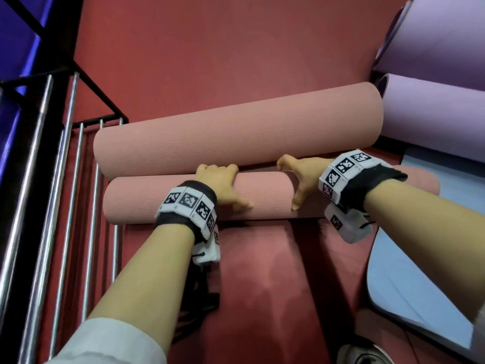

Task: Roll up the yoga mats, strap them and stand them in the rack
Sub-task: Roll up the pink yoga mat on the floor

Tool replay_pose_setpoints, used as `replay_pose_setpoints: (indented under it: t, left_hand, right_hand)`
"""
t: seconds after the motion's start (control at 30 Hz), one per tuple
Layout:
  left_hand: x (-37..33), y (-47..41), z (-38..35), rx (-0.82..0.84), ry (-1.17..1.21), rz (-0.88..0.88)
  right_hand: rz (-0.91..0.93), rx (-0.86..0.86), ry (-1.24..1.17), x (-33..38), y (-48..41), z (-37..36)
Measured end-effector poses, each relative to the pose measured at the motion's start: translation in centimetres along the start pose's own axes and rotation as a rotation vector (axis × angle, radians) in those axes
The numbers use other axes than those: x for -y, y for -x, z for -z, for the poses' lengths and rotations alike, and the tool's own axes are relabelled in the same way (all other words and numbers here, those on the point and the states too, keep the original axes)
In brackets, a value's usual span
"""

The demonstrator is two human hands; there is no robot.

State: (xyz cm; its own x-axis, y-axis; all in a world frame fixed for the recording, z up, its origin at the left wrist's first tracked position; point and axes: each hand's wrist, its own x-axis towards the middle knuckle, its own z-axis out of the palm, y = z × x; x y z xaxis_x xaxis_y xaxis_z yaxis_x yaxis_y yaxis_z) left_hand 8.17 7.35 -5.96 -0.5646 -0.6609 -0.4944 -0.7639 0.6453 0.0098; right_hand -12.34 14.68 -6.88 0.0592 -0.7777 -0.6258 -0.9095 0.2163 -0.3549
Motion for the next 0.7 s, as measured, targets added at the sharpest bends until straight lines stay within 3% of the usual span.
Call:
replay_pose_setpoints:
  t: [0.17, 0.33, 0.43, 0.57, 0.7]
  left_hand:
    - [0.4, -2.7, 0.0, 0.163, 0.152, 0.097]
    - [0.6, -2.2, -1.6, -0.281, 0.139, 0.171]
    - [0.6, -0.8, -1.7, -0.208, 0.139, 0.113]
    - [0.7, 1.6, -3.4, -0.121, -0.053, -0.004]
    - [0.6, 1.9, -3.1, -0.19, -0.072, -0.061]
  right_hand:
    - [-0.006, -0.047, -0.002, -0.3, -0.9, -0.7]
    - [0.044, -0.091, 0.025, -1.1, -0.6, -0.5]
    - [-0.009, -0.096, 0.178, -0.6, 0.1, 0.4]
    - [0.04, -0.173, 0.547, 3.5, 0.9, -2.6]
    - [0.071, -0.164, 0.493, 4.7, 0.8, -2.3]
